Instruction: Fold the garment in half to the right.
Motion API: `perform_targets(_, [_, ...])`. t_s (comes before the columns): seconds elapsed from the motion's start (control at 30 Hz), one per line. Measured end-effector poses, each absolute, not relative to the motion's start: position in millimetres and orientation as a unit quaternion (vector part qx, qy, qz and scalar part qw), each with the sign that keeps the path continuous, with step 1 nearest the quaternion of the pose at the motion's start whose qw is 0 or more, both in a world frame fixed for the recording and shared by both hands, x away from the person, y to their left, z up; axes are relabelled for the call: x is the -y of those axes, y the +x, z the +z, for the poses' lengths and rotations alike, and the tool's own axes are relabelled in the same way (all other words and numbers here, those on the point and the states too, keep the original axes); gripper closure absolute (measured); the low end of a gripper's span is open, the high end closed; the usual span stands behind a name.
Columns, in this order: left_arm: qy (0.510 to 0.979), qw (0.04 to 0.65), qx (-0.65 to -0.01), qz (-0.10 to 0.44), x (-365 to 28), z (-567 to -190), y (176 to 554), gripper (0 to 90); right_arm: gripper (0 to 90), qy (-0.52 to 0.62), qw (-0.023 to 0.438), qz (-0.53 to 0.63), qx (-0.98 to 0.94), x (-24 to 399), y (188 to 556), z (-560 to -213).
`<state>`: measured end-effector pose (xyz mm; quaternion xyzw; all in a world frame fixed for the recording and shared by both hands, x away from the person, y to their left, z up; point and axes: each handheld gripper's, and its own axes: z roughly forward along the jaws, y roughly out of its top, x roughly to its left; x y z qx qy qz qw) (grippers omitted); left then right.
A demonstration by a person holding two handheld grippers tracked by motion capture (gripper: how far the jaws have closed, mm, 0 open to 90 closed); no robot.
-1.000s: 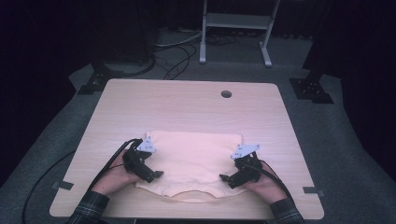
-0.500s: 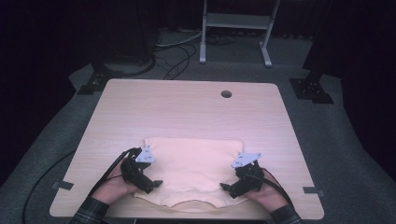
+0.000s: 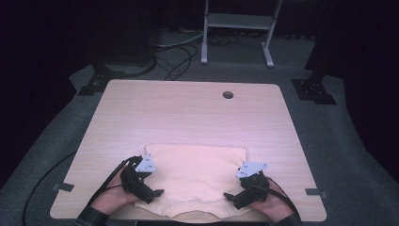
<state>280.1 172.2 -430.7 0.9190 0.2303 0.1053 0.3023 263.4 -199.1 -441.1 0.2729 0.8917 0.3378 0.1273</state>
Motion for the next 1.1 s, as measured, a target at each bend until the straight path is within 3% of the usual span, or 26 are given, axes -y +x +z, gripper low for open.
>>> perform_targets(0.4, [0.905, 0.338, -0.232, 0.114, -184, -408, 296, 0.2, 0.0, 0.261, 0.126, 0.353, -0.89, 202, 263, -443])
perform_targets(0.83, [0.903, 0.362, -0.205, 0.108, -200, -397, 363, 0.3, 0.0, 0.249, 0.119, 0.36, -0.891, 208, 264, -445])
perform_targets(1.1, [0.903, 0.368, -0.208, 0.073, -215, -408, 409, 2.6, 0.0, 0.233, 0.126, 0.373, -0.889, 211, 263, -446])
